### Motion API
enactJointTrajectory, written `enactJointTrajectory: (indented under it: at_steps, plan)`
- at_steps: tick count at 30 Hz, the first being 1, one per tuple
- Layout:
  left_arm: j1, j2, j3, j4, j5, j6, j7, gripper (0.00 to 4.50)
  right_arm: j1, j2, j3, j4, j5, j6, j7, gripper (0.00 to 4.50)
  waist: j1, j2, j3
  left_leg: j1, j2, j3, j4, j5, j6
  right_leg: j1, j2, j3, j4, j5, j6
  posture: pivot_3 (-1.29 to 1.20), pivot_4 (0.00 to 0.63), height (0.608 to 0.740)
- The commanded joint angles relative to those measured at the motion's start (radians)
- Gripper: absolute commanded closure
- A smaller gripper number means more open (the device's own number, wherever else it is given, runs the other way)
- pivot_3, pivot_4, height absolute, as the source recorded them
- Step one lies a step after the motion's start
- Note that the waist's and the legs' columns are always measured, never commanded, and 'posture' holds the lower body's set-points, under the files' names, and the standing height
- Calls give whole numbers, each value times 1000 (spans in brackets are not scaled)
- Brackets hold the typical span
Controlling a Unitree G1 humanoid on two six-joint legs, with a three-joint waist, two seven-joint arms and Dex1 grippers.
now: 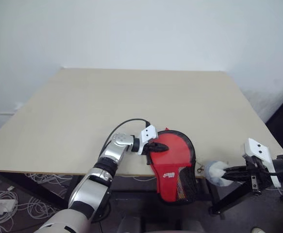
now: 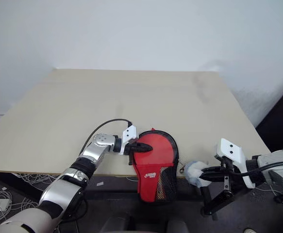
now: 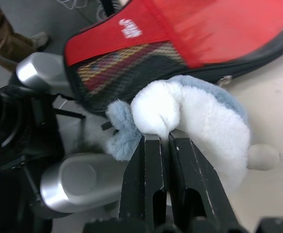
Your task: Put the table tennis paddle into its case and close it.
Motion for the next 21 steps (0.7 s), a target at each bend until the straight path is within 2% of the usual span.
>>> enactJointTrajectory:
  at_steps: [1, 10, 21]
  plan:
    - [25, 2, -41, 74, 63, 20, 6, 4500, 41, -35, -62, -52, 29, 0, 40, 4490, 1, 0, 0, 0, 0, 0, 0, 0, 0, 0, 0, 0, 0, 0, 0, 0, 0, 740]
    - [15, 3, -39, 91, 67, 14, 6, 4500, 225, -63, -150, -156, 47, -32, 137, 4490, 2, -1, 0, 0, 0, -1, 0, -1, 0, 1, 0, -1, -1, 0, 1, 0, 0, 740]
    - [6, 1, -36, 105, 67, 7, 9, 4500, 413, -38, -210, -297, 48, -63, 205, 4490, -1, -2, -1, 0, 0, -1, 1, -2, -1, 2, 0, -1, -1, -1, 1, 0, 0, 740]
